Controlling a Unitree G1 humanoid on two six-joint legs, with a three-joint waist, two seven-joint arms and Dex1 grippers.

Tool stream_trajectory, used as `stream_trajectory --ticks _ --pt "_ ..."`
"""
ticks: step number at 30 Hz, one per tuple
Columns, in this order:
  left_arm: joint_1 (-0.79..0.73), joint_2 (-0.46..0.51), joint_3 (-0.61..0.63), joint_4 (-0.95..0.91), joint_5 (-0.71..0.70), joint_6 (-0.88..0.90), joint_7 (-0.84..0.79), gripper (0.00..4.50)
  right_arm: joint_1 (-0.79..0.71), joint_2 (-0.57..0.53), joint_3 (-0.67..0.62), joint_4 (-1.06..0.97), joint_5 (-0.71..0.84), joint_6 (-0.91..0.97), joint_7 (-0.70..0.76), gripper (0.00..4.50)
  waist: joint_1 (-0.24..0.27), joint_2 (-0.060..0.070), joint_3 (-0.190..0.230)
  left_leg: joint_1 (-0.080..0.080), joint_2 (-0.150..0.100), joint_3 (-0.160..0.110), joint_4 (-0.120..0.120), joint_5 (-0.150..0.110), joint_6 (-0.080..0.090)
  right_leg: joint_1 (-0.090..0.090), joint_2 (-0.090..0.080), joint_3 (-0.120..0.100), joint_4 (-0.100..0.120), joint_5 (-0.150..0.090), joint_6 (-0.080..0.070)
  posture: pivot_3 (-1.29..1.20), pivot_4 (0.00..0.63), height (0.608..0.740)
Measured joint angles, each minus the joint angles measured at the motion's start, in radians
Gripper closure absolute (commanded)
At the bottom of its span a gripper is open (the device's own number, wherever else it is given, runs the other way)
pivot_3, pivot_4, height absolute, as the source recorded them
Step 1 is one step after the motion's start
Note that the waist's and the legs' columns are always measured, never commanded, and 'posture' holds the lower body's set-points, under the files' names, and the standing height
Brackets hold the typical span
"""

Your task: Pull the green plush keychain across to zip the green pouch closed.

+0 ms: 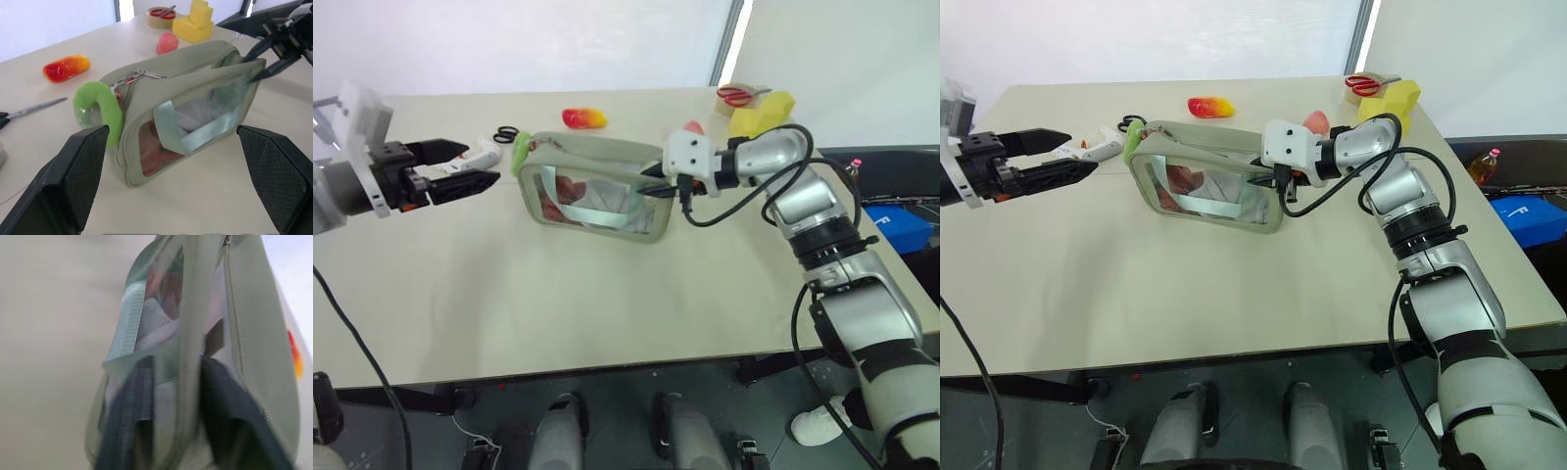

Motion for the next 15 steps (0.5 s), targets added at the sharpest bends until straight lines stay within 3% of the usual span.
stream_trajectory --ticks 5,9,15 --pt "0.001 0.0 0.0 0.0 0.0 0.001 0.001 0.0 -0.029 0.013 -0.043 -0.111 0.008 0.161 -0.013 2.15 -0.004 0.0 0.0 0.0 0.0 0.0 -0.002 0.0 0.0 -0.003 0.0 0.0 0.002 0.0 0.0 0.0 0.15 0.74" --pt "-0.005 0.0 -0.004 0.0 0.0 0.001 0.008 0.0 -0.061 0.107 -0.052 -0.193 0.008 0.253 -0.064 2.15 -0.01 0.0 0.0 0.002 0.001 0.0 -0.002 0.0 0.0 -0.003 0.001 0.0 0.005 0.0 0.0 0.0 0.15 0.74" --pt "-0.017 0.0 -0.009 -0.002 -0.001 0.003 0.01 0.0 -0.061 0.184 0.008 -0.138 -0.06 0.263 -0.119 2.15 0.0 0.0 0.0 0.001 0.0 0.0 0.001 -0.001 -0.004 -0.002 0.0 0.0 0.005 0.0 0.0 0.0 0.15 0.74"
